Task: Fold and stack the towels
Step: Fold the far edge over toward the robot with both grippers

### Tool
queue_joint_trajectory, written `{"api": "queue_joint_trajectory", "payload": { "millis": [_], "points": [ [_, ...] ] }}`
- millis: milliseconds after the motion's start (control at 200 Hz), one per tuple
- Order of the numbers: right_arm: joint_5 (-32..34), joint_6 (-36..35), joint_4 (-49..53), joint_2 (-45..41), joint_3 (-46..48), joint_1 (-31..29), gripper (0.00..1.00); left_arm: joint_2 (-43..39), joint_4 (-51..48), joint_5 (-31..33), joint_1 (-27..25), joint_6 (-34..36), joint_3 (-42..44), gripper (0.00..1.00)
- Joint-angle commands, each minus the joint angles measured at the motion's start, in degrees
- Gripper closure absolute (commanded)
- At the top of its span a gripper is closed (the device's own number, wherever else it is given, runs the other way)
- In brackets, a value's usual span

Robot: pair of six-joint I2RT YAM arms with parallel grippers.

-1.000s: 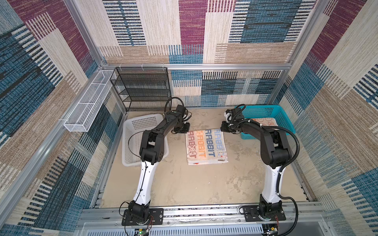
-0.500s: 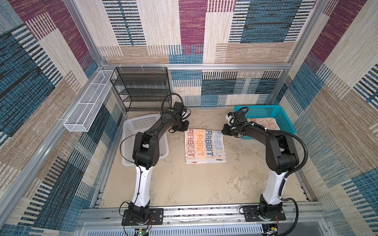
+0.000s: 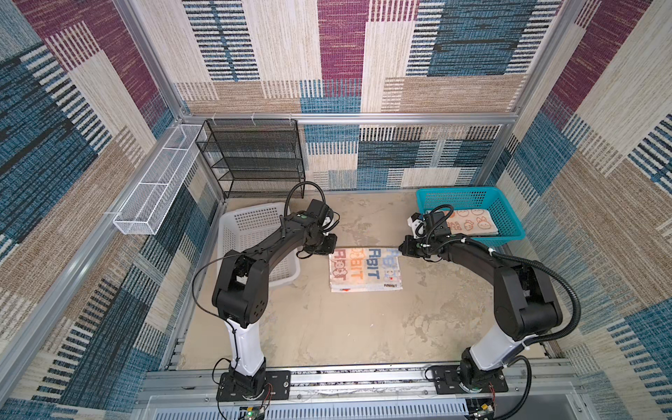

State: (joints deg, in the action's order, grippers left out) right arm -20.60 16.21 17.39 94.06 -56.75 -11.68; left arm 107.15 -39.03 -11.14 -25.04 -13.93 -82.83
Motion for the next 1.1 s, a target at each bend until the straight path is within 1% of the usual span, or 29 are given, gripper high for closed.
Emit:
{"api": "queue_joint_trajectory", "payload": {
  "millis": [0,205,331,426,501,616,756,932,1017,1097],
  "points": [
    [-0.12,1.58,-1.96,-2.19,3.8,-0.68,1.0,-2.91,2.43,-0.56,-0.91,-4.24,4.75,1.0],
    [-0.84,3.8,-5.0,-5.47,12.28,-2.21,1.0,-6.57,5.95,-0.63,-3.29,-7.0,13.97,1.0],
    [-2.13,5.05,-7.28,-5.57,15.45,-2.82,1.0,-5.5,9.13,-1.64,-4.38,-8.45,17.68,1.0],
    [-2.41,5.56,-8.37,-4.48,16.21,-2.82,1.0,-3.48,10.52,-1.42,-4.5,-8.96,18.4,1.0],
    [-2.41,5.68,-9.1,-3.45,15.94,-2.76,1.0,-1.59,9.95,-0.14,-4.41,-8.57,16.95,1.0],
    [-2.13,5.5,-9.65,-0.28,13.92,-2.59,1.0,1.9,7.37,2.57,-3.72,-7.49,12.2,1.0],
    [-1.18,5.32,-8.99,3.4,9.21,-1.7,1.0,5.36,4.09,3.13,-1.76,-6.27,4.82,1.0],
    [1.29,3.77,-4.74,3.05,3.46,-1.67,1.0,5.62,-1.02,5.56,-1.22,-3.77,-2.83,1.0],
    [1.92,3.42,-3.21,1.64,2.57,-1.68,1.0,4.92,-2.62,5.52,-1.24,-2.88,-4.06,1.0],
    [1.1,3.51,-2.96,0.09,3.17,-1.69,1.0,3.44,-2.63,4.84,-1.24,-2.99,-2.95,1.0]
  ]
}}
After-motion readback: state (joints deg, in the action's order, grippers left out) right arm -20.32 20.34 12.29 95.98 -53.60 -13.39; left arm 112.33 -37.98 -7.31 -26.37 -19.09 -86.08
